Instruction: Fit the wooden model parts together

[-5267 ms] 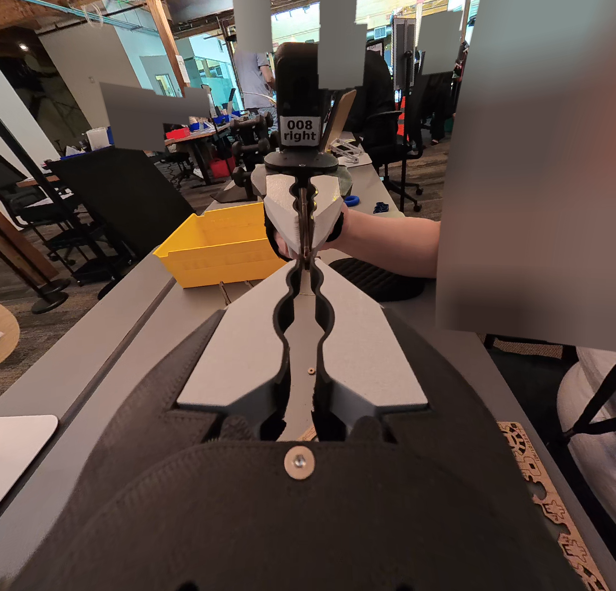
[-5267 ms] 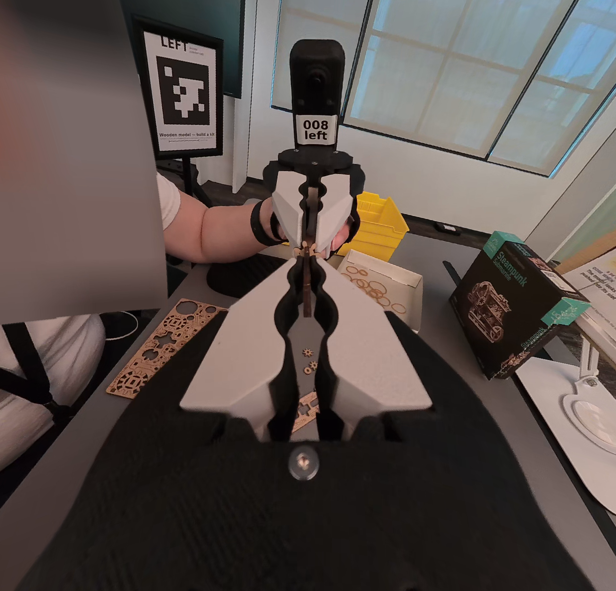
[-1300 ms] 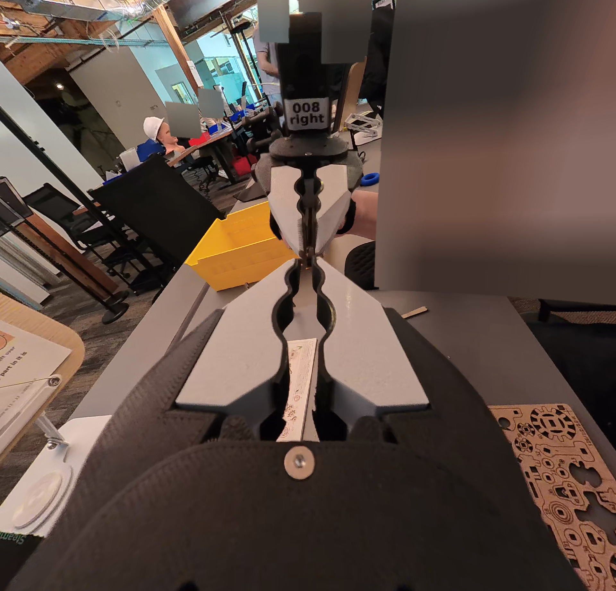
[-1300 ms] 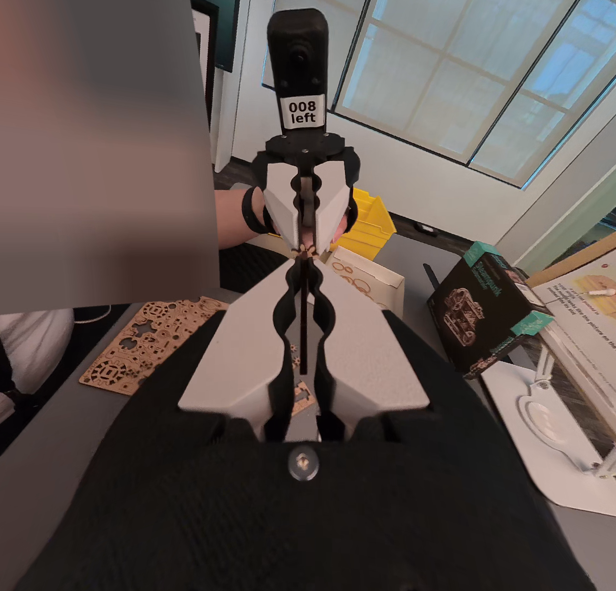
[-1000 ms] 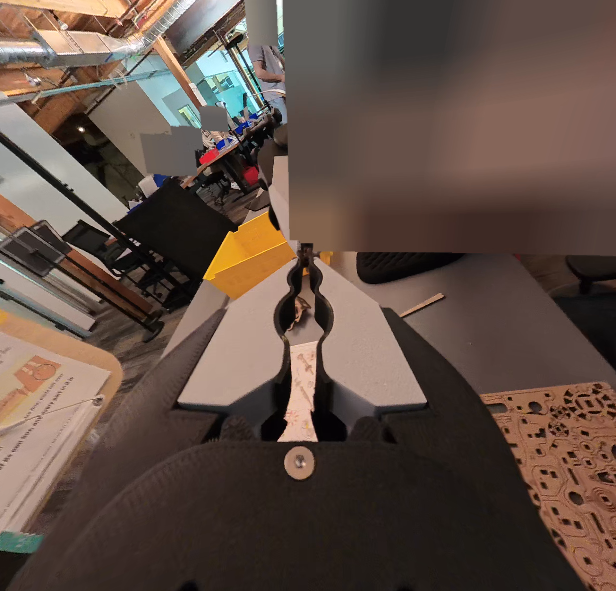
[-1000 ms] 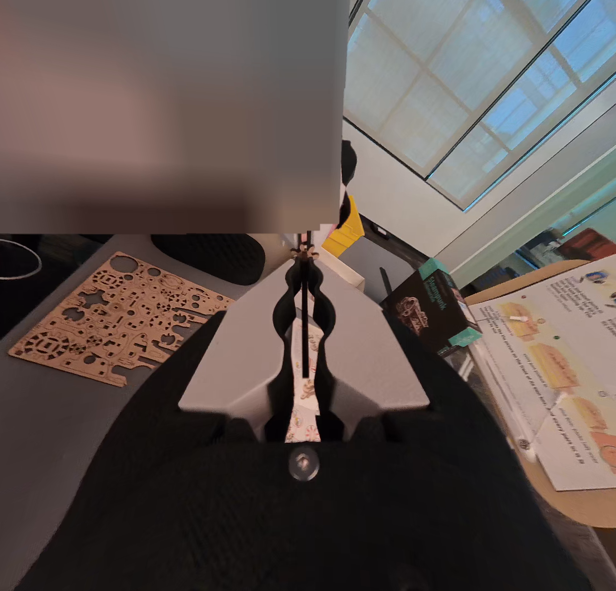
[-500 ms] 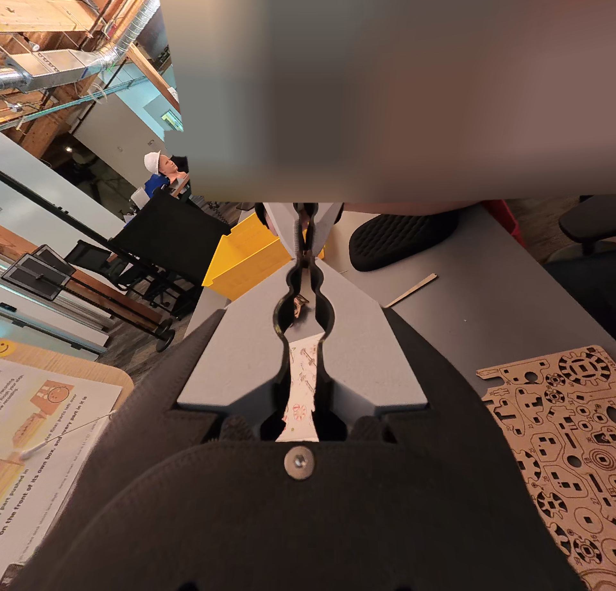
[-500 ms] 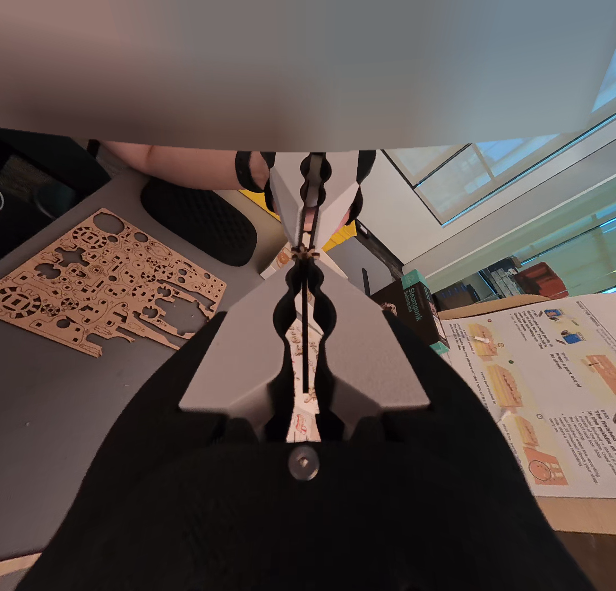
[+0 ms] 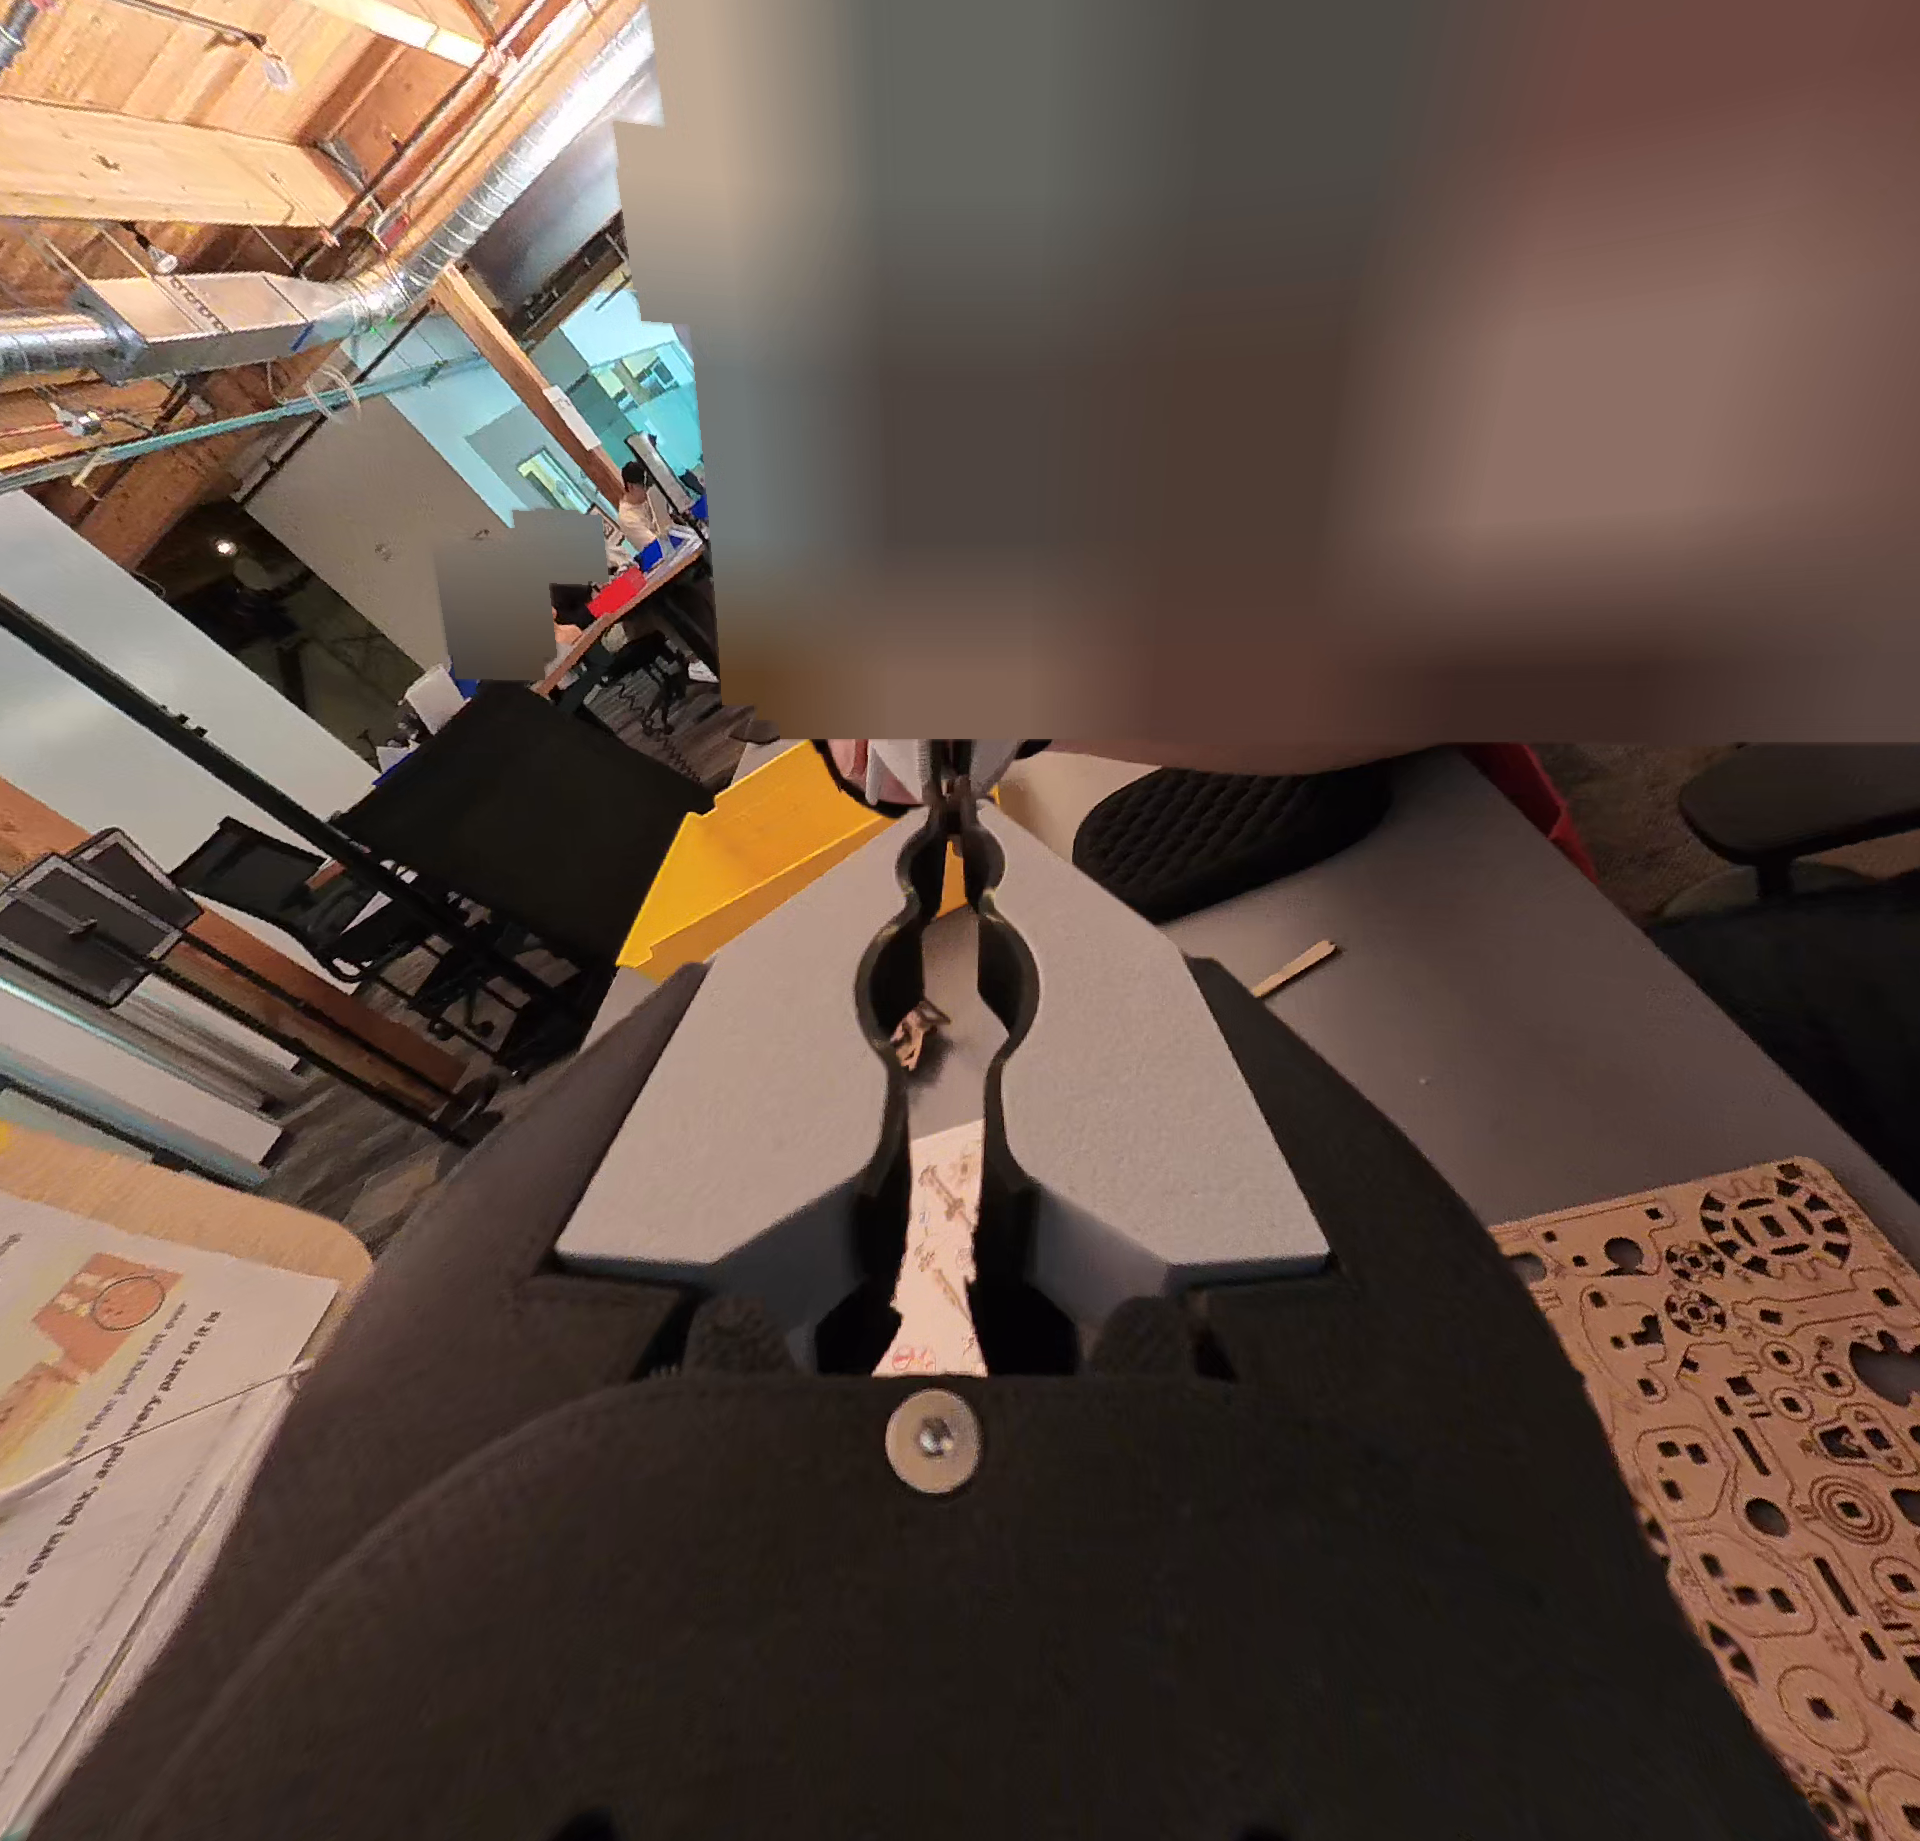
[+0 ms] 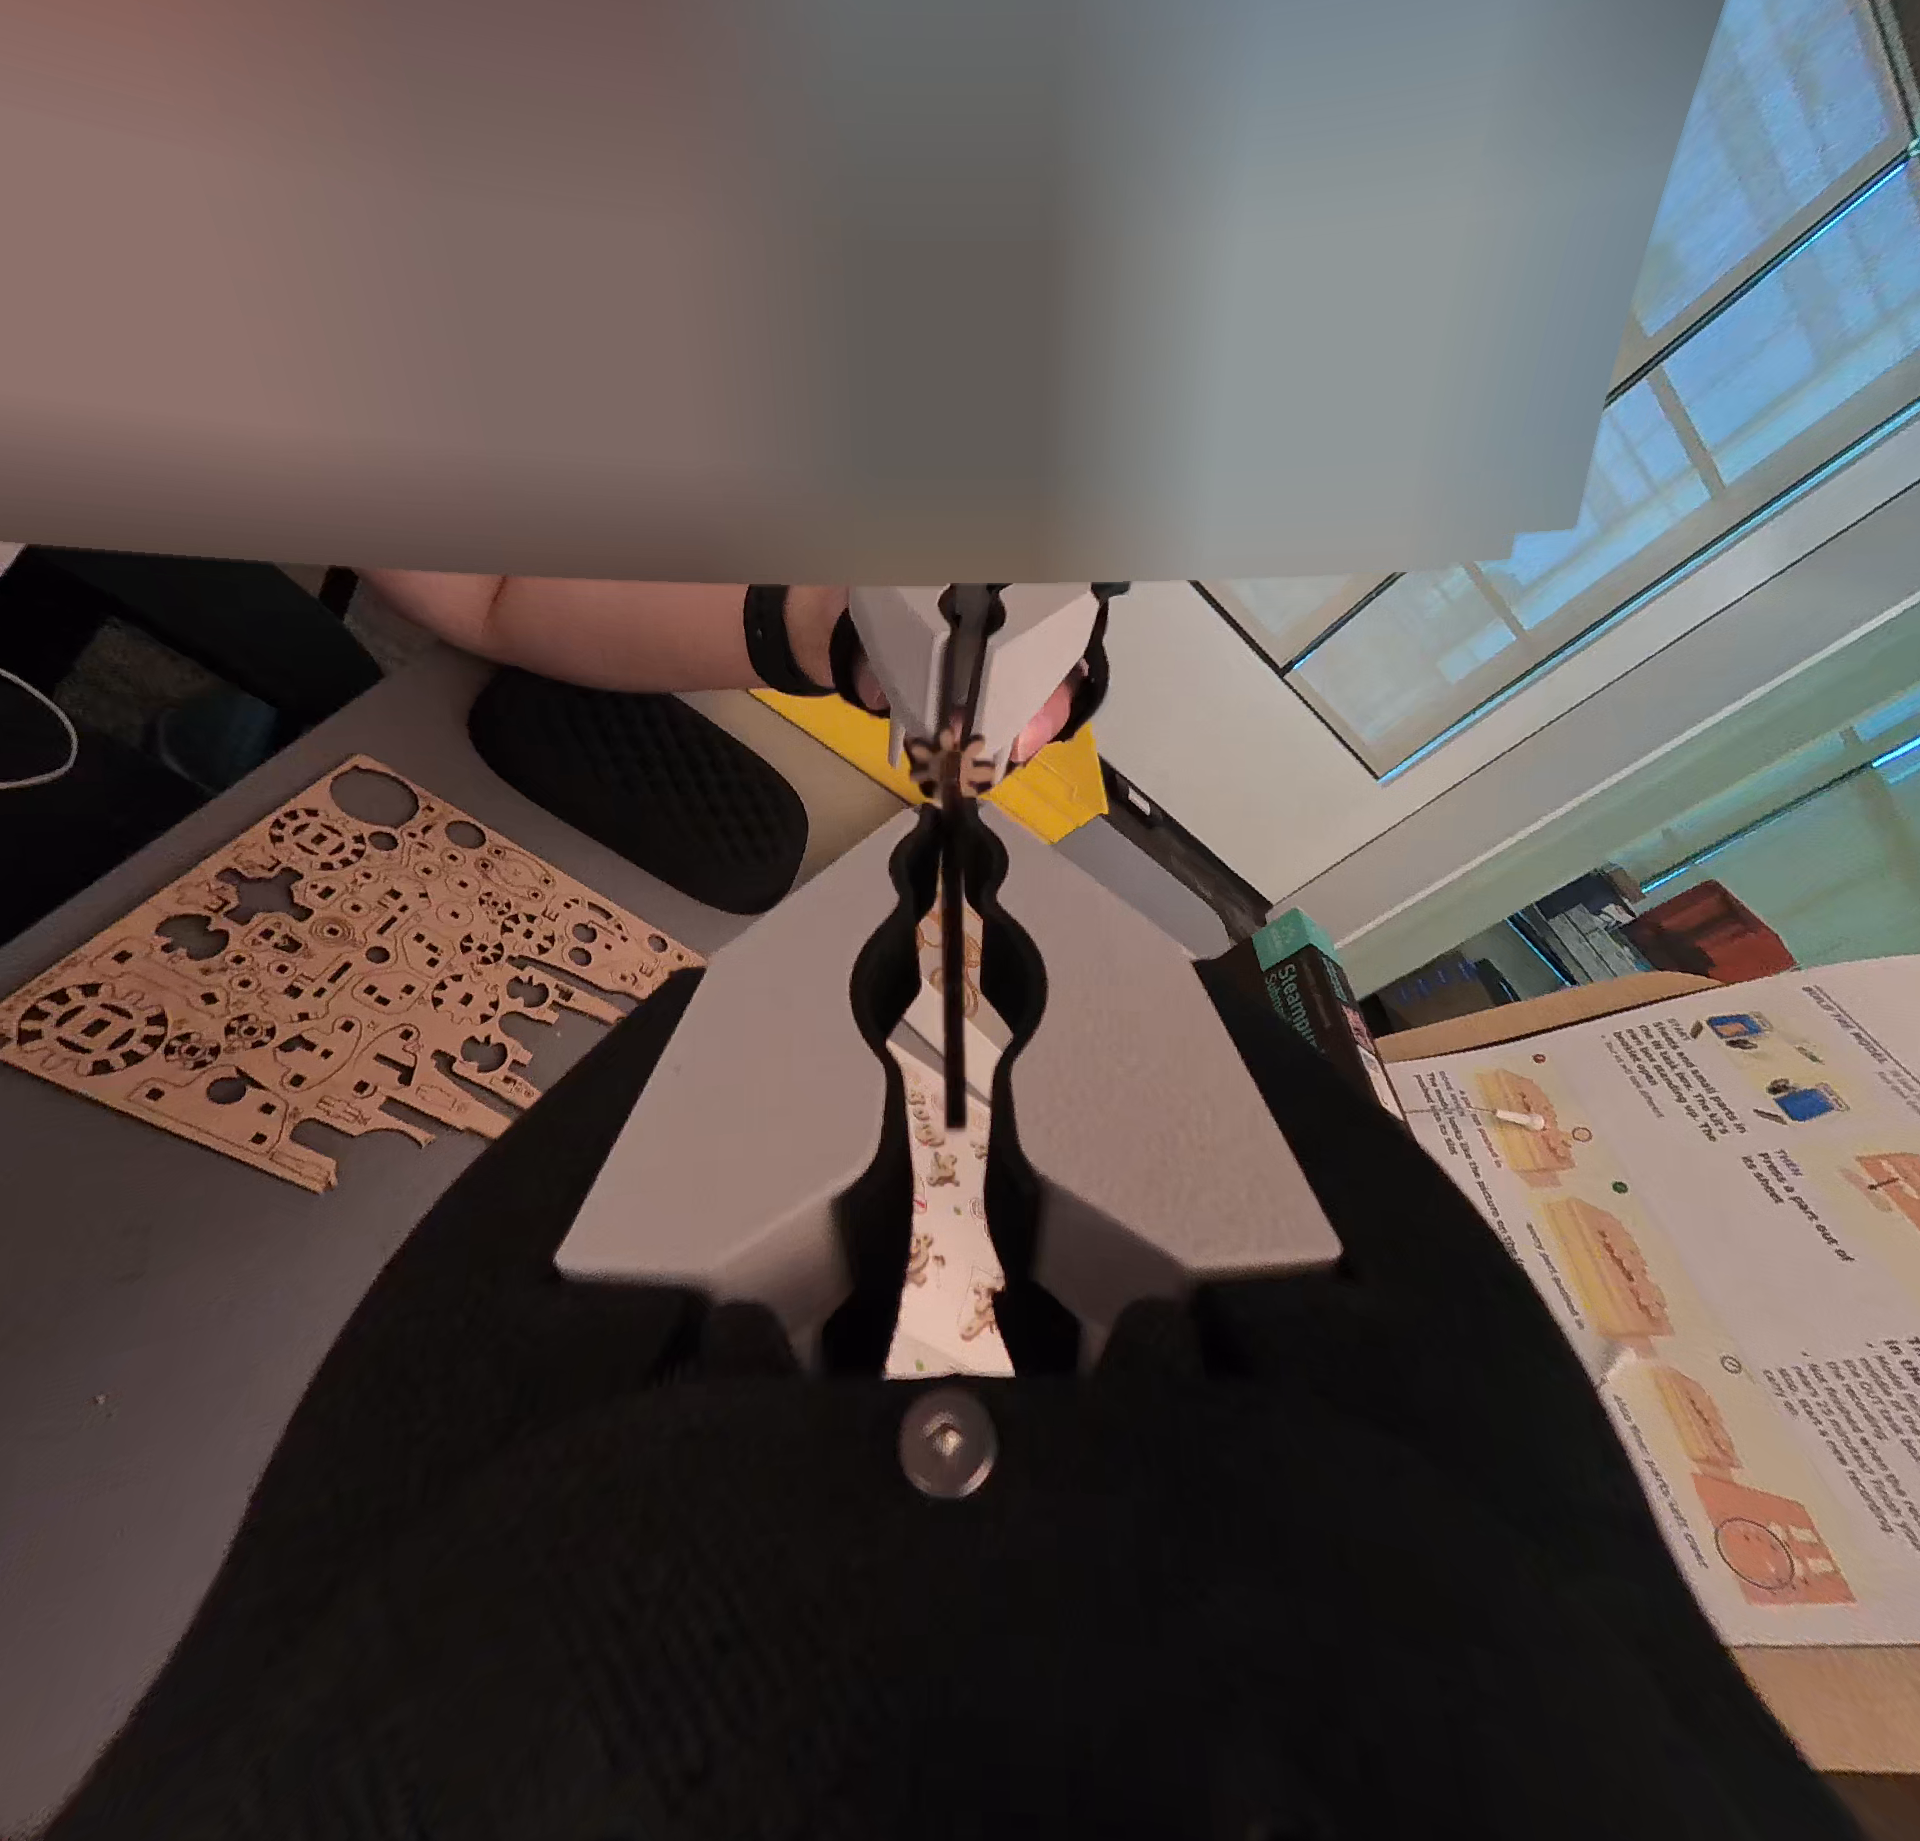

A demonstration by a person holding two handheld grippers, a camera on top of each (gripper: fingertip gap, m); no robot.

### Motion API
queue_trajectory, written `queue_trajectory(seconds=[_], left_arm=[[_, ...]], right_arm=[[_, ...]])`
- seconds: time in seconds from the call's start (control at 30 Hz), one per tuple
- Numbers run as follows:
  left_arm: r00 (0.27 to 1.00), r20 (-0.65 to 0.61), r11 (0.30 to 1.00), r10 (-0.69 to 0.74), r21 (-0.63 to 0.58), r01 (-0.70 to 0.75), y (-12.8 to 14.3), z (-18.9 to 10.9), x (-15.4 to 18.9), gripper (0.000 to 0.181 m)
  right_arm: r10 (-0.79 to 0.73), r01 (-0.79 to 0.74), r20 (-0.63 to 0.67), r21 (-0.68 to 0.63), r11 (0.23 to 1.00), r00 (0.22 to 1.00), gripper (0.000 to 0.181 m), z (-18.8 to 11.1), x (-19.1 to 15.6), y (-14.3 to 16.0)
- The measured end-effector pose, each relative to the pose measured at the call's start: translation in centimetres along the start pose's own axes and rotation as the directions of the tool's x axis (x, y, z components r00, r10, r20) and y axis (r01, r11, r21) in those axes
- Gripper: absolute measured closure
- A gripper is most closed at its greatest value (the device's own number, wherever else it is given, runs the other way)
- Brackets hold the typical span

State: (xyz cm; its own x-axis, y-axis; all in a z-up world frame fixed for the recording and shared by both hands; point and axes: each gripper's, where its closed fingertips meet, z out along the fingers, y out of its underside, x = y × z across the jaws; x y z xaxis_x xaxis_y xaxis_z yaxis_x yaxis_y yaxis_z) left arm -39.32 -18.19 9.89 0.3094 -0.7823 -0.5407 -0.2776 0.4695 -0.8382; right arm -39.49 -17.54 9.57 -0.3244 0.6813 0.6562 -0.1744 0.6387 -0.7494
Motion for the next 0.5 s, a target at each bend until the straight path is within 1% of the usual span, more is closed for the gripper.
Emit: queue_trajectory(seconds=[0.1, 0.2, 0.3, 0.37, 0.5], left_arm=[[1.0, -0.005, 0.999, -0.014, 0.036, 0.014, -0.57, -0.19, 0.01, 0.181], [1.0, -0.003, 0.999, -0.005, 0.038, 0.005, -0.55, -0.09, 0.05, 0.181], [1.0, -0.006, 0.999, -0.001, 0.043, 0.001, -0.58, -0.03, 0.16, 0.181], [1.0, 0.004, 1.0, 0.013, 0.023, -0.013, -0.3, 0.07, 0.09, 0.181], [1.0, 0.007, 1.0, 0.021, -0.004, -0.021, -0.16, 0.08, 0.15, 0.18]], right_arm=[[0.026, -0.026, 0.001, 0.053, 0.998, 1.0, 0.179, -0.39, 0.19, -0.73], [0.027, -0.027, 0.0, 0.053, 0.998, 1.0, 0.178, -0.4, 0.18, -0.79], [0.067, -0.068, 0.024, 0.069, 0.995, 0.997, 0.18, -0.29, -0.01, -0.91], [0.085, -0.086, 0.033, 0.047, 0.995, 0.996, 0.18, -0.34, 0.0, -0.69], [0.052, -0.053, 0.02, 0.013, 0.999, 0.998, 0.18, -0.31, -0.08, -0.56]])
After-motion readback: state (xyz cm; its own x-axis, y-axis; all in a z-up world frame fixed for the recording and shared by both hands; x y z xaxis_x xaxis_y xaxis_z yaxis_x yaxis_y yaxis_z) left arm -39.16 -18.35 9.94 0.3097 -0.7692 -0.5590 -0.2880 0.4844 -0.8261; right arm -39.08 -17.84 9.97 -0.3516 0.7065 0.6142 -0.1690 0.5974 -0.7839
